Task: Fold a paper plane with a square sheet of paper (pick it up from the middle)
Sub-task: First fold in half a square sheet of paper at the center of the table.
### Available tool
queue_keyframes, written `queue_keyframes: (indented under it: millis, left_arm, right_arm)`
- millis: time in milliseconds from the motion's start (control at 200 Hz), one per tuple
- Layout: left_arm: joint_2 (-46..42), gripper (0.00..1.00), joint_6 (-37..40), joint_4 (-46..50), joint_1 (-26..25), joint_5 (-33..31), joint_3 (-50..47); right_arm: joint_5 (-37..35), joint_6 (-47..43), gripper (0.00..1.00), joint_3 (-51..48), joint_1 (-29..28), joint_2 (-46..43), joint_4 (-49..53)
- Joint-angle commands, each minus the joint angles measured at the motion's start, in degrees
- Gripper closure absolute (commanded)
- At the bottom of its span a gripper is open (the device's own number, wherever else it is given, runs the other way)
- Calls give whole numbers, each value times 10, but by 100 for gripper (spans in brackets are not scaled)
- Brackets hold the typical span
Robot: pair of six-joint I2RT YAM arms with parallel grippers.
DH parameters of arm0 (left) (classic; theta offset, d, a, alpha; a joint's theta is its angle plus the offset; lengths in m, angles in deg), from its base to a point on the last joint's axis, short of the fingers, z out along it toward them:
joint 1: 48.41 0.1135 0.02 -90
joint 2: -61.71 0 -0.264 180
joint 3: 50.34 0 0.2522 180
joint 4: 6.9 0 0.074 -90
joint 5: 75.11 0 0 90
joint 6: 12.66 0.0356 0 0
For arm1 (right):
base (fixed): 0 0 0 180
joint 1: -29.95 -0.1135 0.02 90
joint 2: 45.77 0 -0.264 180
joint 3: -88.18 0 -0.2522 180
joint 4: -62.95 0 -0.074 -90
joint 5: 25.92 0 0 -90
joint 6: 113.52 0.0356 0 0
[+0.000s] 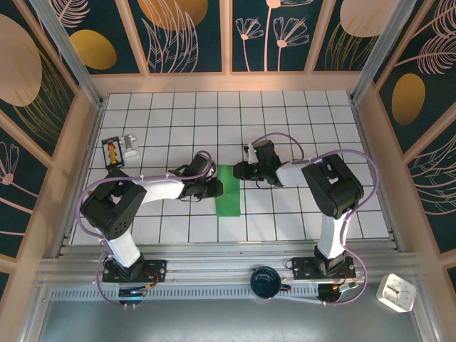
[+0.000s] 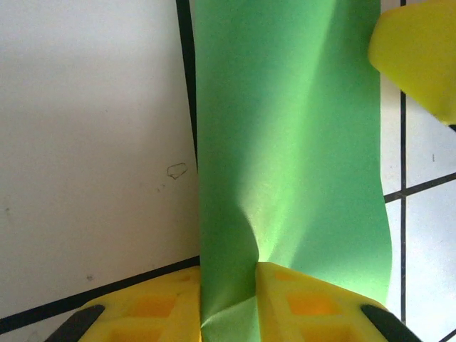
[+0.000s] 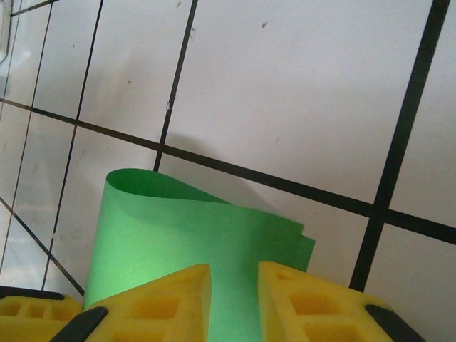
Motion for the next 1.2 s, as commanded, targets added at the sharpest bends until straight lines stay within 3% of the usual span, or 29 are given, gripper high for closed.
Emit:
queue_keyframes:
  millis: [0,530,736,1196]
  left_arm:
    - [34,76,-11,-42,-1,-2,-17]
    - [52,72,28,13,0,-10,7]
    - [60,75,33,24,-1,-5,12]
    - [71,76,43,33,-1,-8,19]
  right_arm:
    - [-21,-18,74,-11,-5,-21,53]
    - [-66,-32,66,-67,56,-113,89]
    - [-5,-17,68,-58,46,-96,69]
    - [9,-5,71,4,13,-22,61]
